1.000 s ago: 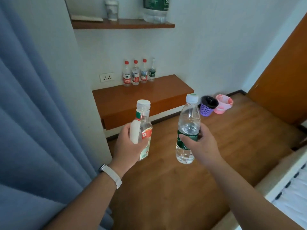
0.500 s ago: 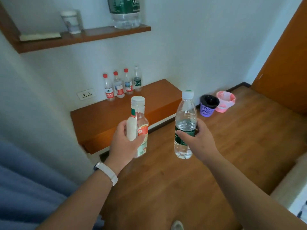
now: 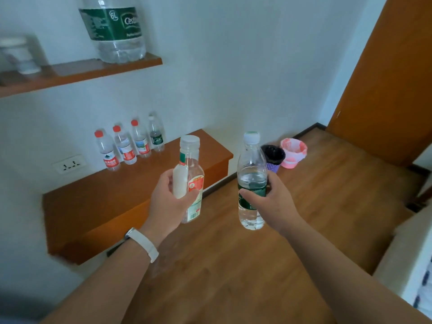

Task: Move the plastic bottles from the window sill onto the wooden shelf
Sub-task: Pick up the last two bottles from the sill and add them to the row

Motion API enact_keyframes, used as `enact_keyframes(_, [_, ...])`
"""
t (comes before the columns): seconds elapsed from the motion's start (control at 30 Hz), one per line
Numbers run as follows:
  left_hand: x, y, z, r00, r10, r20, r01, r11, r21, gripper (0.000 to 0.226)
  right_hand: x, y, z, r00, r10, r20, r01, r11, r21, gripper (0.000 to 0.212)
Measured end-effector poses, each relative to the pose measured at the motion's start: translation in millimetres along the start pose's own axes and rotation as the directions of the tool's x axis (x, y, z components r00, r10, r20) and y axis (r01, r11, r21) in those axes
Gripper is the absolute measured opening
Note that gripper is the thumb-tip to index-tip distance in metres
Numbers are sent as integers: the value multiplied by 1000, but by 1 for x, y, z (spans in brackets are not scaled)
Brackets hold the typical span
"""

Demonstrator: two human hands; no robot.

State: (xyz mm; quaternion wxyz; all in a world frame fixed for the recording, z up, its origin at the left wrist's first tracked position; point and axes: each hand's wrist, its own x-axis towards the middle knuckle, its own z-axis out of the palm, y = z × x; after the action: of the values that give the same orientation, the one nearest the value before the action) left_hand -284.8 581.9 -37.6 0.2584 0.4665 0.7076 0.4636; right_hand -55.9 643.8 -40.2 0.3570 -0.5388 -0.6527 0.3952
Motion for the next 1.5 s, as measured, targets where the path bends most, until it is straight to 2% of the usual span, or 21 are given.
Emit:
enact_keyframes(0.17, [41,-9,15,1000,21,-1,-21,1000,-17,57,40,11,9,999,36,-28,-36,999,-14,55])
enact_keyframes(0.33, [105,-25,25,1000,14,14,-13,999,-44,59,94,13,31,999,40,11,-39,997,-62,53])
enact_keyframes(0.53, [210,-45,22,999,4,32,0,992,-125,56,194,-6,68,1000,22,-14,-23,996,-85,53])
enact_keyframes(0.77, [315,-68,1,999,-48,18,50,979,-198,55,295,-39,122,999,19,38,-14,992,-126,54])
enact_keyframes(1.1, [383,-104,-22,990,-134,-36,129,984,-126,54,376,-52,186,991,9,131,3,995,-96,47])
enact_keyframes(1.3, [413,-117,-17,979,-178,-96,175,984,-44,57,428,-44,206,979,22,204,-10,998,-60,52])
enact_keyframes(1.5, [456,-130,-6,966,-234,-109,235,972,-4,59,495,-29,229,956,-13,295,28,999,-46,47])
